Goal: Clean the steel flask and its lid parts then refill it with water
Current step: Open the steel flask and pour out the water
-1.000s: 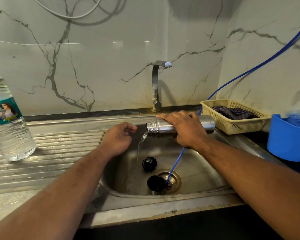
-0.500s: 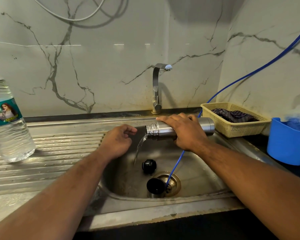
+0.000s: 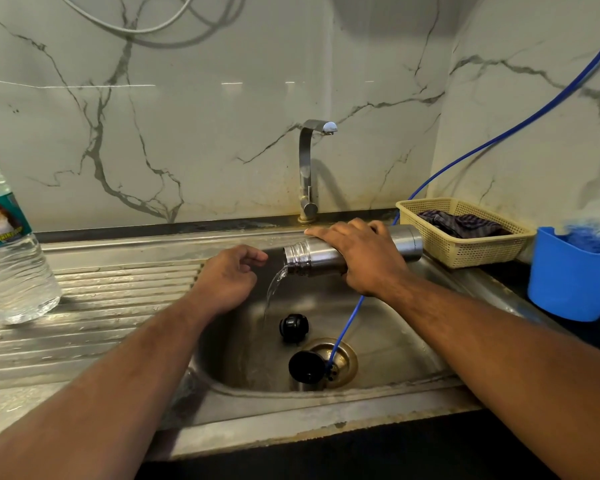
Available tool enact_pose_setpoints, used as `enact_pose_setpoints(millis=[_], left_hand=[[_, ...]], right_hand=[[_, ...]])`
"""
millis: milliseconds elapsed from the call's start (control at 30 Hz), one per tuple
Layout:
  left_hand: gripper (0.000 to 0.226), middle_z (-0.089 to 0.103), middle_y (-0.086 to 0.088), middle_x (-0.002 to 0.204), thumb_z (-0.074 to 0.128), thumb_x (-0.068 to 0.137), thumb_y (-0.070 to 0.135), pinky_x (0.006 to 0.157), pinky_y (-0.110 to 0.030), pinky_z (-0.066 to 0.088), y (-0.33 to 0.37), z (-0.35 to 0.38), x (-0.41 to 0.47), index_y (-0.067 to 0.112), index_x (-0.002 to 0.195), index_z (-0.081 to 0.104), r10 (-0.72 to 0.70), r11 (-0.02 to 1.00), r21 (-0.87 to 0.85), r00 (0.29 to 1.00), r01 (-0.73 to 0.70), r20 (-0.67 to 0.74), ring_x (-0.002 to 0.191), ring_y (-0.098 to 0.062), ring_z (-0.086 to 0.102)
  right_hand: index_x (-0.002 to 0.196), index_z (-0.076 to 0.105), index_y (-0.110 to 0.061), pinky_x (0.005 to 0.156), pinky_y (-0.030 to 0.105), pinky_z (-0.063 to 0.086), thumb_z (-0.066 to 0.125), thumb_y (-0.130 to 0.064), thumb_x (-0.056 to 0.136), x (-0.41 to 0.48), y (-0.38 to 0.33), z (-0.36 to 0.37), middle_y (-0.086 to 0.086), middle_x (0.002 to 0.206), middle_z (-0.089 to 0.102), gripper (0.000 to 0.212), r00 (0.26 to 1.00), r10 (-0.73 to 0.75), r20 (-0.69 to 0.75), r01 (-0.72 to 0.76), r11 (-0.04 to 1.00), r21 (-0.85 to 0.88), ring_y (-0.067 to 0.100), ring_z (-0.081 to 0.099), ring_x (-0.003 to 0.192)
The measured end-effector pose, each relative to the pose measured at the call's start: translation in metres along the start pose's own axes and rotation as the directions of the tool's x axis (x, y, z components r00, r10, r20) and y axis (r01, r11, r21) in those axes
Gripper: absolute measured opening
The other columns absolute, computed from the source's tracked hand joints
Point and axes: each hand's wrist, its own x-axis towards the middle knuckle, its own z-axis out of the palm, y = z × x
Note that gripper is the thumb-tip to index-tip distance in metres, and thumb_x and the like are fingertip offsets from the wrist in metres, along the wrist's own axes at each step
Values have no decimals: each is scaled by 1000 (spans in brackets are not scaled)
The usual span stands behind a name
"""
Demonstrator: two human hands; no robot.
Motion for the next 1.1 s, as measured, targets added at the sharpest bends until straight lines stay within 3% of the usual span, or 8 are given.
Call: enact_pose_setpoints(millis=[300,500,733,1100], left_hand=[[41,69,15,110,54,92,-3,91,-15,42,-2,0,2,27,115,68,-1,1000,-9,1000,1,-1,105,-1,61],[41,70,15,110,54,91,-3,101,-22,44,-1,0,2,28,114,68,1,1000,-5,1000,-1,3,107,-4,61],[41,70,12,111,54,91,-4,97,-18,42,0,-1,0,24,116,69,0,1000,-19,1000,0,0,108,-5,62],[43,71,14,111,54,89,-4,104,-25,46,-3,0,4,30,111,68,-5,1000,-1,1000,5,-1,105,-6,63]], right_hand=[[154,21,-50,110,45,27,80,-12,77,1,1,2,-12,143,49,104,1000,1,-3,-1,1000,-12,17,41,129],[154,22,-50,108,44,28,79,-10,76,1,0,3,-13,142,50,104,1000,-5,-12,4,1000,-22,17,42,127],[153,21,-51,106,44,29,79,-7,75,1,0,5,-14,140,51,106,1000,-6,-29,5,999,-41,16,43,126],[153,22,-51,110,49,26,79,-11,76,3,0,6,-13,140,51,104,999,-11,-30,9,999,-54,17,42,127]])
